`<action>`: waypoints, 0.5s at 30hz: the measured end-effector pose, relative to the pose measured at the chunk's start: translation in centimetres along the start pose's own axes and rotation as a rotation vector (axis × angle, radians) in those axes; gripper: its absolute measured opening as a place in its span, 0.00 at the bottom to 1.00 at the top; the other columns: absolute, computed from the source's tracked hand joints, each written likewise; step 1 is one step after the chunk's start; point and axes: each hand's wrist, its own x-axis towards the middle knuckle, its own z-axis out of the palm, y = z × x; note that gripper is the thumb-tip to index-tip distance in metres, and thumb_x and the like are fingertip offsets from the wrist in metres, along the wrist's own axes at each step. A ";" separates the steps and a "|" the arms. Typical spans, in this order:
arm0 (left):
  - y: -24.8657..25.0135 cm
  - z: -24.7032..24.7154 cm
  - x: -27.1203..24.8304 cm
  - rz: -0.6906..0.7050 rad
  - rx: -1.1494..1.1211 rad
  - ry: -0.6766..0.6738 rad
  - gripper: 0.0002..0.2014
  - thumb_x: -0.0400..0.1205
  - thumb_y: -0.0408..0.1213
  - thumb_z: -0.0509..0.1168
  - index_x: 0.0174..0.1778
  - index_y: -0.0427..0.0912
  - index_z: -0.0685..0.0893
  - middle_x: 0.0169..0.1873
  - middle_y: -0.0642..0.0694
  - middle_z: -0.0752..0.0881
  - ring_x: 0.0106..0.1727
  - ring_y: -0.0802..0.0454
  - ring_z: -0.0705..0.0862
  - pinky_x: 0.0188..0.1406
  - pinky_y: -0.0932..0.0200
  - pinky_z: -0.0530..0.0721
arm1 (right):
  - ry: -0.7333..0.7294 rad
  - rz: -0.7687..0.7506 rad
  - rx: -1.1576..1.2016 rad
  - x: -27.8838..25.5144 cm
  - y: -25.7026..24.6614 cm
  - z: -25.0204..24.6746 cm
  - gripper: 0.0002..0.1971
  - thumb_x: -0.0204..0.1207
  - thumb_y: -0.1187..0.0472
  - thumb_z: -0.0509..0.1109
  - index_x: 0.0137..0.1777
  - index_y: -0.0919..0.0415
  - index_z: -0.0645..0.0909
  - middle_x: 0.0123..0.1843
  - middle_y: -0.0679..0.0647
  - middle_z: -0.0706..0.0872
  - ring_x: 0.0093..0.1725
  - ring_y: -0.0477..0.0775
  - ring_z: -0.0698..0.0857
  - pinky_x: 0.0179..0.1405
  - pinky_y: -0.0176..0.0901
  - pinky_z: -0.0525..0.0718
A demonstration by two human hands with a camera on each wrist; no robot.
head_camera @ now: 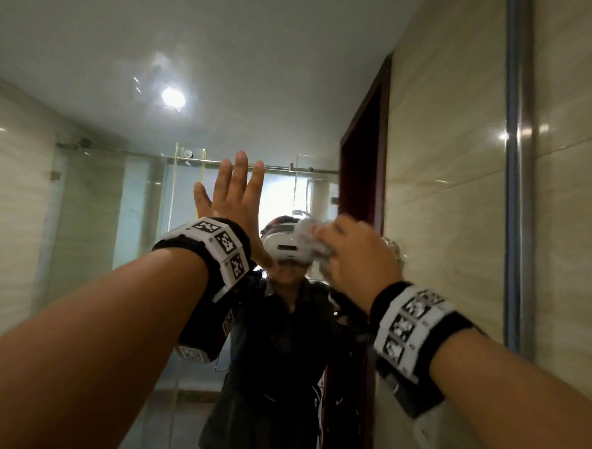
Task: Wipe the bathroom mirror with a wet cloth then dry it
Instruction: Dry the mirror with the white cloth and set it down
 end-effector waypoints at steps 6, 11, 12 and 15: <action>-0.1 -0.3 -0.1 0.006 0.016 -0.024 0.80 0.49 0.67 0.79 0.78 0.50 0.23 0.78 0.46 0.23 0.80 0.43 0.27 0.76 0.31 0.39 | 0.282 0.344 0.011 4.2 5.4 -3.5 0.20 0.77 0.62 0.66 0.69 0.52 0.77 0.54 0.59 0.77 0.51 0.62 0.80 0.44 0.40 0.69; 0.0 -0.3 -0.1 0.000 0.011 -0.031 0.80 0.48 0.67 0.79 0.77 0.50 0.23 0.77 0.46 0.22 0.79 0.43 0.26 0.77 0.30 0.39 | 0.275 0.335 0.062 3.2 4.4 -2.2 0.21 0.78 0.54 0.65 0.72 0.51 0.74 0.59 0.56 0.77 0.56 0.58 0.78 0.55 0.44 0.76; 0.1 -0.3 -0.1 0.001 0.011 -0.031 0.80 0.48 0.68 0.79 0.77 0.50 0.22 0.77 0.46 0.21 0.79 0.43 0.25 0.77 0.30 0.39 | 0.279 0.321 0.079 2.8 4.2 -2.0 0.22 0.78 0.52 0.64 0.73 0.51 0.73 0.61 0.55 0.77 0.57 0.57 0.78 0.58 0.45 0.78; 0.0 -0.2 -0.1 0.004 0.007 -0.020 0.80 0.48 0.67 0.79 0.77 0.50 0.22 0.77 0.46 0.22 0.79 0.43 0.26 0.76 0.31 0.39 | 0.246 0.280 0.129 1.4 3.6 -1.6 0.22 0.80 0.51 0.62 0.73 0.50 0.73 0.65 0.53 0.76 0.61 0.55 0.78 0.64 0.50 0.78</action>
